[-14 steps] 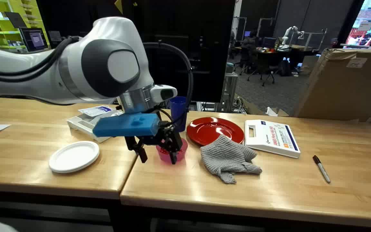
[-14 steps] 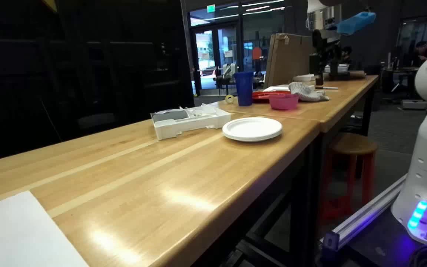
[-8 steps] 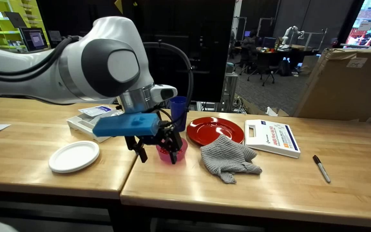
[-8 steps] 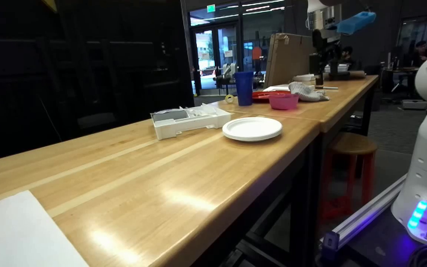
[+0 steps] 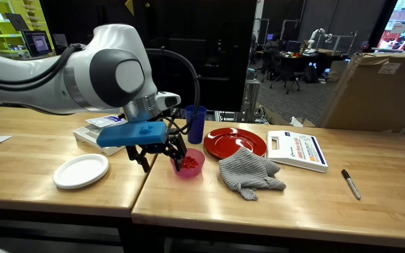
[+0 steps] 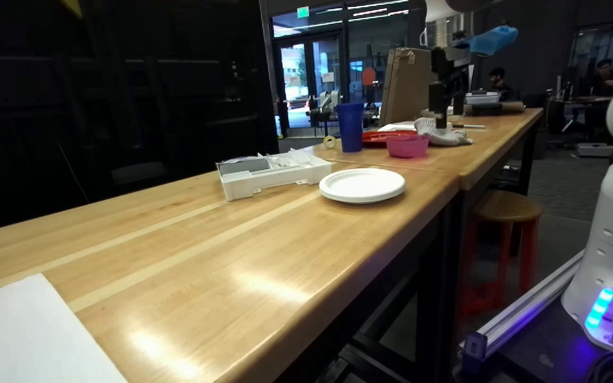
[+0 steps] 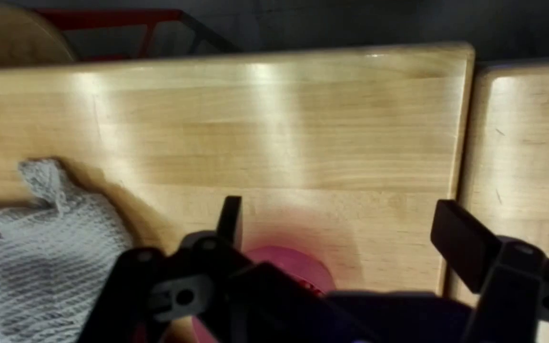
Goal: Pick up the white packet and put it on the white paper plate
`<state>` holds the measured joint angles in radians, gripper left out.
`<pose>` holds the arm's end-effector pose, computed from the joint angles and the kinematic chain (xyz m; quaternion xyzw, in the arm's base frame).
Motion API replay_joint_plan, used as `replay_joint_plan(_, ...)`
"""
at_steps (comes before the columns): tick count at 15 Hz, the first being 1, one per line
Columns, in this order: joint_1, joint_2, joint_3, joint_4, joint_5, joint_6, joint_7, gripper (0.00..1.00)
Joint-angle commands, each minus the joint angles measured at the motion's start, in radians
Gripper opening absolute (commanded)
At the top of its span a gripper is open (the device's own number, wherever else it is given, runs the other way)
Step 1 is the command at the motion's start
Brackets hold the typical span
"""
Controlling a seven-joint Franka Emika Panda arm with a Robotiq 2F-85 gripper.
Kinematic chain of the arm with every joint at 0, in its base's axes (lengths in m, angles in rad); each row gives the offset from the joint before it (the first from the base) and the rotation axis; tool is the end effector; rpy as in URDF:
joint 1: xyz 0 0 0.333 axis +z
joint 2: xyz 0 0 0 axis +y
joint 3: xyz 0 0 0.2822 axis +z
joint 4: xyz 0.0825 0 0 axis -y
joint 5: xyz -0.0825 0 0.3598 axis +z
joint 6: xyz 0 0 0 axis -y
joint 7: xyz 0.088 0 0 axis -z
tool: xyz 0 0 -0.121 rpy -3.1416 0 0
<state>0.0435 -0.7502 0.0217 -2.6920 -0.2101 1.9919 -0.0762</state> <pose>0.3280 0.0053 0.4274 0.9884 0.1078 0.0237 0.1043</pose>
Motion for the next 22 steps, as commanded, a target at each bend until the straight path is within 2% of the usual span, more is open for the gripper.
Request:
replay_joint_plan(1, 0.042, 0.097, 0.002, 0.049, 0.021, 0.057, -0.043, 1.0)
replay_joint_plan(3, 0.081, 0.133, -0.023, 0.064, 0.073, 0.097, -0.095, 1.0)
replay_joint_plan(8, 0.142, 0.209, -0.029, 0.1, 0.17, 0.193, -0.219, 1.0)
replay_joint_plan(16, 0.263, 0.32, 0.0, 0.156, 0.276, 0.287, -0.389, 1.0)
replay_joint_plan(17, 0.268, 0.327, 0.01, 0.159, 0.27, 0.305, -0.402, 1.0)
replay_joint_plan(18, 0.243, 0.298, 0.013, 0.133, 0.257, 0.282, -0.359, 1.0)
replay_joint_plan(22, 0.256, 0.324, 0.023, 0.151, 0.258, 0.297, -0.377, 1.0)
